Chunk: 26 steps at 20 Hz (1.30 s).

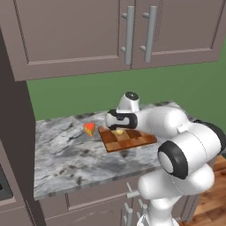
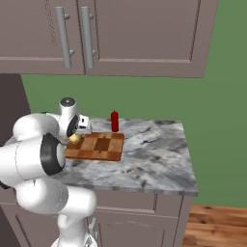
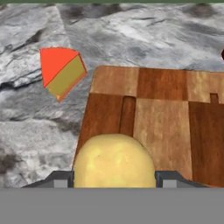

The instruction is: Retrieve the reheated potato from the microwave, then place the potato, cheese, and condiment on the cutting board.

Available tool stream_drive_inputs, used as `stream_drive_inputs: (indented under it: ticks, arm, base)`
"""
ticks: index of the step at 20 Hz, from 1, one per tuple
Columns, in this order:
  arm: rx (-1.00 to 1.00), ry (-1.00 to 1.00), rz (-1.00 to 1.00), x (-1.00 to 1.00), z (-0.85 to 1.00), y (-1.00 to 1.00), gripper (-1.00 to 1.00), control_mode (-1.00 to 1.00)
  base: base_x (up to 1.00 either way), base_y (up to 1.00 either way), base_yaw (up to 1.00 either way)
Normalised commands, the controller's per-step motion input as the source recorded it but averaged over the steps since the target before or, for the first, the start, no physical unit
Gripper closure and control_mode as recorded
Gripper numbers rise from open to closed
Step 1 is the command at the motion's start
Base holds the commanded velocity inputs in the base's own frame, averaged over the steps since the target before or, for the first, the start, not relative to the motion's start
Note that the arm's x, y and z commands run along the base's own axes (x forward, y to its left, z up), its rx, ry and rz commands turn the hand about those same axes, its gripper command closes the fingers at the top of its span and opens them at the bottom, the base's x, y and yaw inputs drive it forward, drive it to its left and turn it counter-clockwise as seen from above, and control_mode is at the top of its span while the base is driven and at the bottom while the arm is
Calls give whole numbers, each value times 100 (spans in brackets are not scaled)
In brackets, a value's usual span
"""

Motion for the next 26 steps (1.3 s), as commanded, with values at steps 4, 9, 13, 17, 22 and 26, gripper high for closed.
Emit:
stream_drive_inputs:
  ticks: [4,9,13,17,22,26]
  arm:
    - [0,-1,0,35,-42,13,100,-100]
    - [0,-5,0,19,-35,14,100,-100]
    - [0,-8,0,23,-29,5,100,-100]
    - [0,-3,-1,22,-29,0,100,-100]
    - [0,0,-1,23,-27,0,100,-100]
    - [0,0,-1,-1,-32,0,-100,-100]
  base:
    - [0,0,0]
    - [0,0,0]
    - [0,0,0]
    - [0,0,0]
    - [0,0,0]
    - [0,0,0]
